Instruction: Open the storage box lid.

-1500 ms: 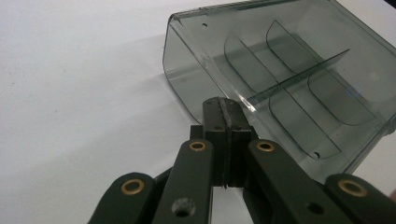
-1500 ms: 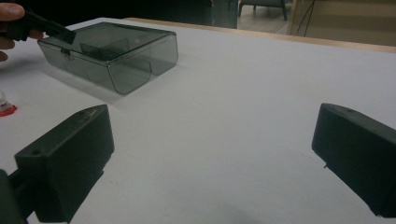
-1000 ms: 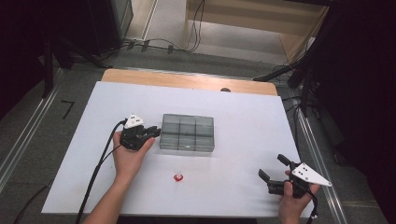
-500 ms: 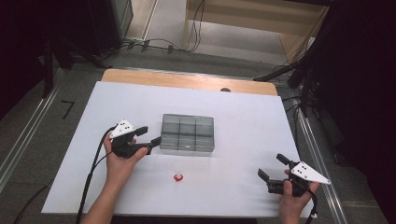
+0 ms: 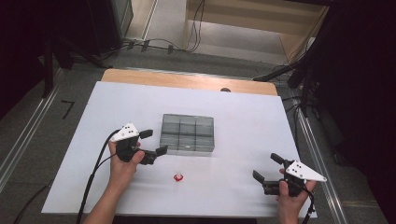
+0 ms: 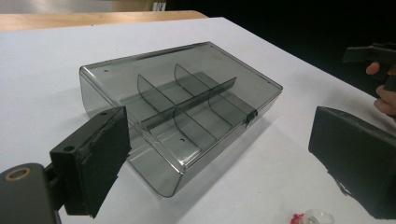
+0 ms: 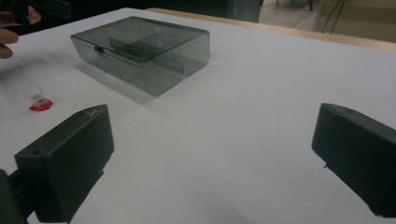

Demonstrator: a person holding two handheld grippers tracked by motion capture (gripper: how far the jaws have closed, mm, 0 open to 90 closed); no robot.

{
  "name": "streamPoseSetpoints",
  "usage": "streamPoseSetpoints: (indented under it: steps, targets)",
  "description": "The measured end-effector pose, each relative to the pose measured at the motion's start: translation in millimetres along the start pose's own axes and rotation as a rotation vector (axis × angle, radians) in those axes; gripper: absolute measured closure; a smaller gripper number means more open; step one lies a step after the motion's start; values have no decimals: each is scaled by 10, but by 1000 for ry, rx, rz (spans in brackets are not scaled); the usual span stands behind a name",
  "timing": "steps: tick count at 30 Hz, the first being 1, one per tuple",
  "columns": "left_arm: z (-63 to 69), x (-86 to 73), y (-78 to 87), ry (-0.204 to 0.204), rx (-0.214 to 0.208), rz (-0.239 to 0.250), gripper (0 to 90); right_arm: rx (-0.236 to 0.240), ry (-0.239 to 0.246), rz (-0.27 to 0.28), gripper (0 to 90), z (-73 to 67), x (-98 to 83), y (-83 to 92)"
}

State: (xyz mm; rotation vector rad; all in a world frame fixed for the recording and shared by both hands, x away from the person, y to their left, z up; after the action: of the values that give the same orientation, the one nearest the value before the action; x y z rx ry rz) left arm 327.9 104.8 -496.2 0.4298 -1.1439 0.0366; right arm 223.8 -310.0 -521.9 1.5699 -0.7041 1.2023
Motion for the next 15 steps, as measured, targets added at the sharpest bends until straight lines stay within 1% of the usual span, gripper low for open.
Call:
streamPoseSetpoints:
  steps: [2,4,6,7,10,12,13,14,15]
  targets:
    - [4,-4,-14,0,-4,-7,35,12,4,9,0,-64,45,5]
    - [23,0,-32,6,-24,-12,30,35,8,5,0,-135,93,1]
    - [46,-2,-54,-5,-34,-34,24,52,12,-1,0,-215,141,-11]
    - [53,-1,-63,-11,-28,-38,11,59,17,-8,0,-251,166,-23]
    - [57,-3,-68,-14,-26,-38,8,89,21,-25,0,-366,247,-60]
    - [54,-15,-73,-16,-22,-48,0,100,24,-36,40,-433,296,-92]
    - [51,-18,-79,-16,-22,-49,0,109,27,-41,40,-467,319,-112]
    - [48,-17,-81,-13,-23,-48,0,121,33,-46,59,-502,343,-138]
    - [46,-10,-80,-9,-27,-41,0,126,38,-49,105,-535,367,-162]
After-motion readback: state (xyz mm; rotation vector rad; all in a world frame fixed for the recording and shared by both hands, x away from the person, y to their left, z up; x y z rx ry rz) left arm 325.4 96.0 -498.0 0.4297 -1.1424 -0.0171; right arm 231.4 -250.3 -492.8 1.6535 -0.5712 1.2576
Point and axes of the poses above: each handheld gripper's, and its own axes: y roughly backward along the jaws, x roughly out of its top, z roughly to its right, the point moved 5 cm from there along -y, roughly forward along the jaws, and after that the axes turned 14 degrees about -x, right-handed, at the moved point
